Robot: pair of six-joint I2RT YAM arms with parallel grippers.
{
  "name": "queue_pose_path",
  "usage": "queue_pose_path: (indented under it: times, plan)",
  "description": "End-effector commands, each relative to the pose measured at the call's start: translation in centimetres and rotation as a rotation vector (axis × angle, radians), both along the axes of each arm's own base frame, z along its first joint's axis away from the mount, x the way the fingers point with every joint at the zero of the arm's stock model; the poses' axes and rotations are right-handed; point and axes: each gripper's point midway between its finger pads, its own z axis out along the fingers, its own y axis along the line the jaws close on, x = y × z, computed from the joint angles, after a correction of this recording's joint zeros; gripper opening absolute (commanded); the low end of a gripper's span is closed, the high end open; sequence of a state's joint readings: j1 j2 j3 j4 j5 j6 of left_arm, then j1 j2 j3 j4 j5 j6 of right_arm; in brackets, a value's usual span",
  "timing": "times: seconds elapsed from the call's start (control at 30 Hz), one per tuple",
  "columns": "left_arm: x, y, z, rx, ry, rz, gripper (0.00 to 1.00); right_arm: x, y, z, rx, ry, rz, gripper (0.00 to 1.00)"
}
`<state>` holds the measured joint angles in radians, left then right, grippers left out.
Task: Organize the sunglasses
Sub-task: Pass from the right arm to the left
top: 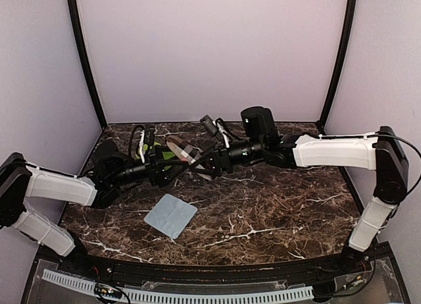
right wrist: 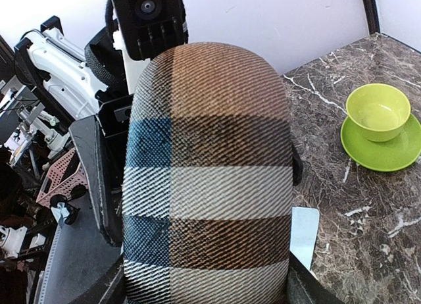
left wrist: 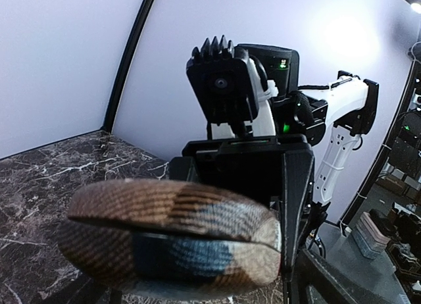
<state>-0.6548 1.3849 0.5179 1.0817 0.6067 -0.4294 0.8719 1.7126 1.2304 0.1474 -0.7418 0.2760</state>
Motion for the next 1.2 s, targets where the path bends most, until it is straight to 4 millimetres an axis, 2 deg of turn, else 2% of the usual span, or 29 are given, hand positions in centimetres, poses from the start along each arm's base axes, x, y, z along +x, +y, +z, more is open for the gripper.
queue_pose_path:
  times: [0.0, 0.63, 0.87, 0.93, 1.03, 1.17]
  plan:
    - [-1.2, -0.1, 2.3, -0.071, -0.052, -0.063, 0.93, -1.4, 0.2, 3.4, 0.103, -0.059, 0.058, 0.29]
    - [-2.2, 0.1, 3.1, -0.096, -0.061, -0.096, 0.68, -1.9, 0.7, 3.3, 0.114, -0.046, 0.093, 0.29]
    - [-2.4, 0.2, 3.2, -0.102, -0.061, -0.097, 0.64, -1.9, 0.7, 3.4, 0.119, -0.042, 0.091, 0.30]
    - [-2.4, 0.3, 3.2, -0.102, -0.062, -0.098, 0.59, -1.8, 0.7, 3.3, 0.117, -0.037, 0.091, 0.32]
    - [-2.5, 0.2, 3.2, -0.099, -0.063, -0.101, 0.47, -1.6, 0.8, 3.0, 0.108, -0.028, 0.080, 0.41]
    - [-2.5, 0.2, 3.0, -0.084, -0.064, -0.103, 0.22, -1.2, 0.8, 2.7, 0.090, -0.022, 0.054, 0.56]
